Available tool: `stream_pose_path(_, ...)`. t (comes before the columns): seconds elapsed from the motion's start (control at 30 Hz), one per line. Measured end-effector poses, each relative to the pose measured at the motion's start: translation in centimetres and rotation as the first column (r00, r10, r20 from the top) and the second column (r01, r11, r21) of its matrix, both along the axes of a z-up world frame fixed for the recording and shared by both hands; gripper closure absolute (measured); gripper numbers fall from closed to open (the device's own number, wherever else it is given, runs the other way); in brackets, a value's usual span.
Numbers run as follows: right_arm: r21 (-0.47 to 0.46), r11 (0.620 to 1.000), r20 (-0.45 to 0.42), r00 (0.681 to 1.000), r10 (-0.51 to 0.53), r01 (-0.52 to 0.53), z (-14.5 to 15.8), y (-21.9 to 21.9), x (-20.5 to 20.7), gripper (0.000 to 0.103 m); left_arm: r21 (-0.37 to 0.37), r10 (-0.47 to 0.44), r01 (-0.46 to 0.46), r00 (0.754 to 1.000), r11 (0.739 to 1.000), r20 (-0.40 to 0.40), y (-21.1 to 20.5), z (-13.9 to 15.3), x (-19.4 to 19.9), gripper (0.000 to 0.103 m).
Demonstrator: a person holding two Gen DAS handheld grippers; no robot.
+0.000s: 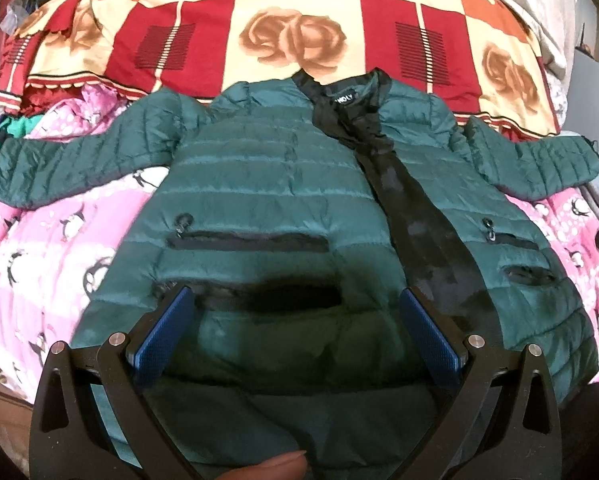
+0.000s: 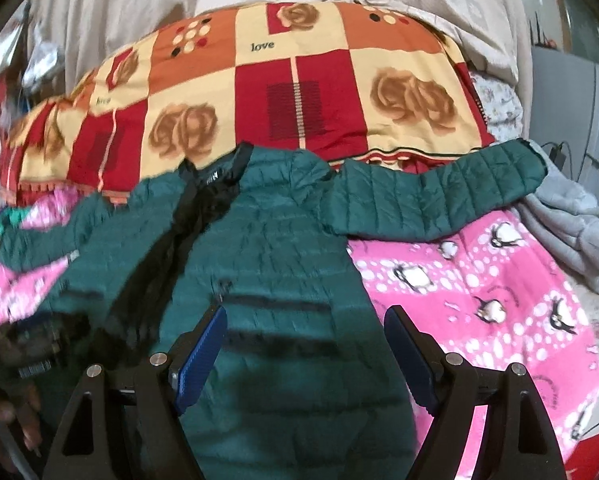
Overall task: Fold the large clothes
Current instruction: 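Move the left tool down toward the jacket sleeve cuff nearest it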
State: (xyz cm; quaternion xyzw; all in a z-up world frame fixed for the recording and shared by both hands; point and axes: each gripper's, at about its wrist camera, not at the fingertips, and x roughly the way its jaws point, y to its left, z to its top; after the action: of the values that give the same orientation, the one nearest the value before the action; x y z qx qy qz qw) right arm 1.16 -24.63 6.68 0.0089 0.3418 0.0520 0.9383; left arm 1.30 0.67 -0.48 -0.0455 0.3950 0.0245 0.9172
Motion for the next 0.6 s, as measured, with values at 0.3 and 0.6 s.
stream_pose_path(0.3,-0.011,0.998,0.031,0.997,0.069,-0.068,2.0,4.9,6.0,0.024,0.044,0.082,-0.082,0.997,0.996,0.004,1.3,1.7,4.3,0.000)
stream_pose_path(0.6,-0.020,0.997,0.071,0.995,0.076,-0.075,-1.1,7.9,9.9,0.024,0.086,0.061,-0.061,0.998,0.994,0.001,0.7,2.0,9.7,0.000)
